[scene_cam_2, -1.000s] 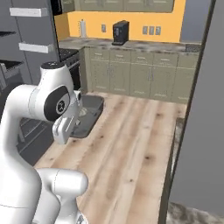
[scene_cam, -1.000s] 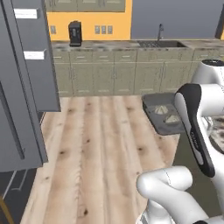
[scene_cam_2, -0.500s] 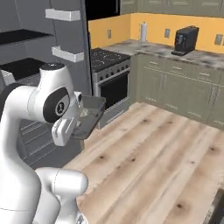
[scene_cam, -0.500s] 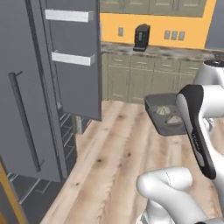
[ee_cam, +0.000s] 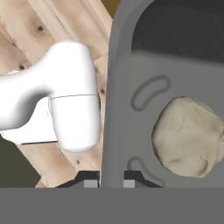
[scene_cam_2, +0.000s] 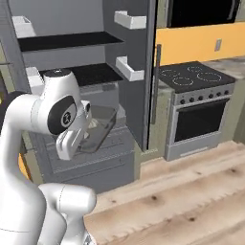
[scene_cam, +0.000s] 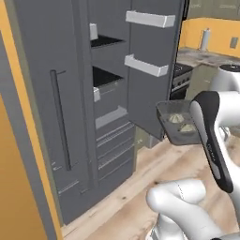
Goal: Place two dumplings into each of the tupperware containers and then place the containers in the fridge.
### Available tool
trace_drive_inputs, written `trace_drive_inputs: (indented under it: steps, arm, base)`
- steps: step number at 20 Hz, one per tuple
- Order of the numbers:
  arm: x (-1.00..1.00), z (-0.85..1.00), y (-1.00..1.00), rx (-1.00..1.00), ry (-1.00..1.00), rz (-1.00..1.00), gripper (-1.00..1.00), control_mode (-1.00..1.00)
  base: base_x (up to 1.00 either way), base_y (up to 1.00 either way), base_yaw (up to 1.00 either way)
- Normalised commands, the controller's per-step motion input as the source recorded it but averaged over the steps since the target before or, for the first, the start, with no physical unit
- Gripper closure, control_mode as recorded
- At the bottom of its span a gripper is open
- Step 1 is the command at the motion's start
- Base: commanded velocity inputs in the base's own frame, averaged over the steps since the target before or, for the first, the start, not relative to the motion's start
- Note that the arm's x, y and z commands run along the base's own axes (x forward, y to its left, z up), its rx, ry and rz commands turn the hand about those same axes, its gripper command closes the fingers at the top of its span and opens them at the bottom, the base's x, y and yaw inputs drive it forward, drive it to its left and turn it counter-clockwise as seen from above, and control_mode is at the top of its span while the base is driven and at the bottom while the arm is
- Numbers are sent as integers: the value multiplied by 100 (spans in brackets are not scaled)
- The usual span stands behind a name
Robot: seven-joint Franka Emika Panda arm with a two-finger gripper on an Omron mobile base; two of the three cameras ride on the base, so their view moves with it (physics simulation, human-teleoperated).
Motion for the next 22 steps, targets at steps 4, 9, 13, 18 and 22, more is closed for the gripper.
trace_drive_inputs:
  steps: [4,9,13,18,22]
  arm:
    - [0,0,0,0,0,0,100,100]
    - [0,0,0,0,0,0,100,100]
    - [0,0,0,0,0,0,100,100]
    - [0,0,0,0,0,0,100,100]
    - [0,0,0,0,0,0,100,100]
  base:
    - [62,-52,73]
    - [52,-88,53]
    - [72,-14,47]
    - [70,-9,42]
    - [59,-33,4]
